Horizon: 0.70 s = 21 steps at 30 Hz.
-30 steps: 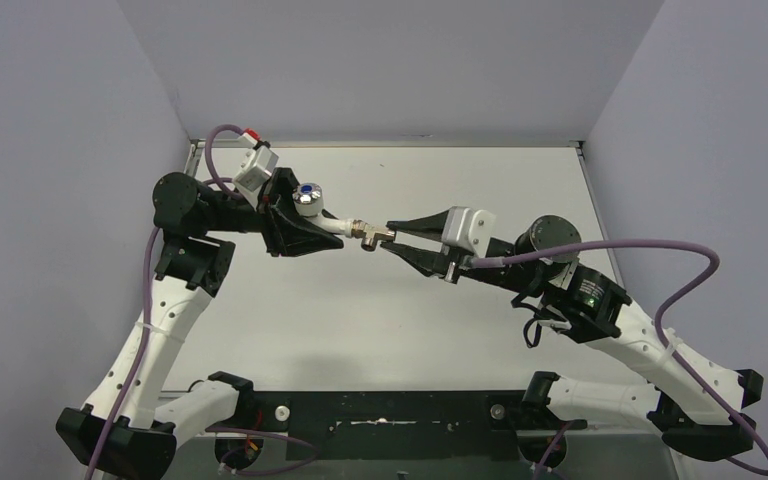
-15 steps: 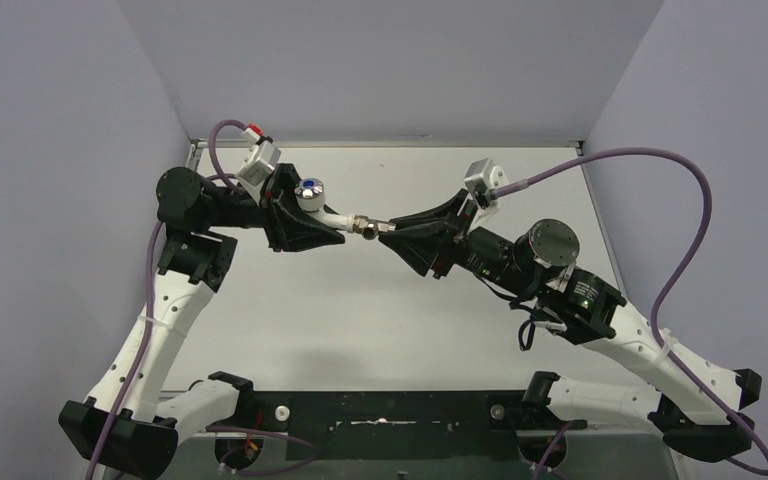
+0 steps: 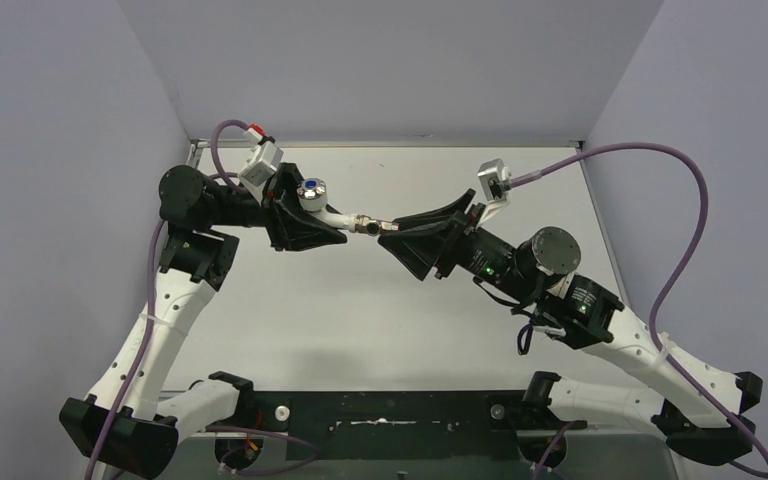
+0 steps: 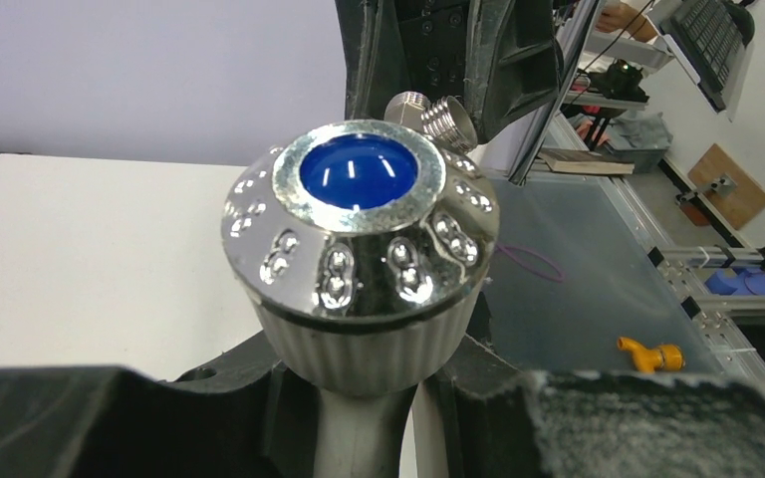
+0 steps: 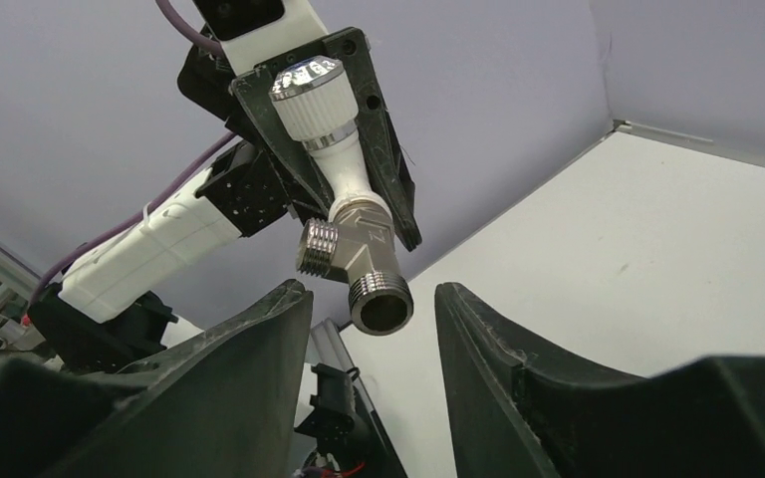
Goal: Install the water faucets
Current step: Screw the water faucet onto the adaptor.
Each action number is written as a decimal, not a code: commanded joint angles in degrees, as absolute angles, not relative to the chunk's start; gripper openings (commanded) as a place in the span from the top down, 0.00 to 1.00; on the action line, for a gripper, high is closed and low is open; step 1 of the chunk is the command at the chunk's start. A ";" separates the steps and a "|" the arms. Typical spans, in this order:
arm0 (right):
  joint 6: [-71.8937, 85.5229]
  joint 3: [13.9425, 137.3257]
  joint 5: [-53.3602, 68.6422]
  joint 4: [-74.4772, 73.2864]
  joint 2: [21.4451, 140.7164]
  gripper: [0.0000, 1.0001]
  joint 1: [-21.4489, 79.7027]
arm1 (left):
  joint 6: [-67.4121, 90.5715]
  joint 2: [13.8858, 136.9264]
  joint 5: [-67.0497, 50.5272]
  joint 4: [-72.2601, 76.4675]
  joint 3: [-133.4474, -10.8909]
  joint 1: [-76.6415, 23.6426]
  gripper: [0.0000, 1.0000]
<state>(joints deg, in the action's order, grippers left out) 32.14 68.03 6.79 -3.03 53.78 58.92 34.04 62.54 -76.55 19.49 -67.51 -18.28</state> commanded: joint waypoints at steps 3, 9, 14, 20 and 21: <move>26.07 64.59 6.49 6.89 47.37 0.46 59.08 | 33.40 62.34 -75.48 21.53 -70.64 -18.46 1.00; 8.79 64.27 8.66 4.60 43.95 0.44 59.12 | 33.74 62.27 -75.46 21.44 -70.58 -18.46 1.00; -16.81 68.03 15.73 -3.84 44.15 0.41 59.14 | 33.75 61.94 -75.47 20.96 -70.31 -18.44 1.00; -39.96 74.43 23.00 -14.32 47.47 0.39 59.12 | 34.38 61.81 -75.38 20.87 -70.47 -18.46 1.00; -42.23 75.44 23.85 -15.53 48.30 0.39 59.11 | 34.43 61.67 -75.36 20.84 -70.41 -18.46 1.00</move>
<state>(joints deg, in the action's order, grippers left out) -22.41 70.63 17.63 -8.95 45.58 58.92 33.95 62.74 -76.51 19.44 -67.53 -18.33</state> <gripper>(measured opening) 0.604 0.264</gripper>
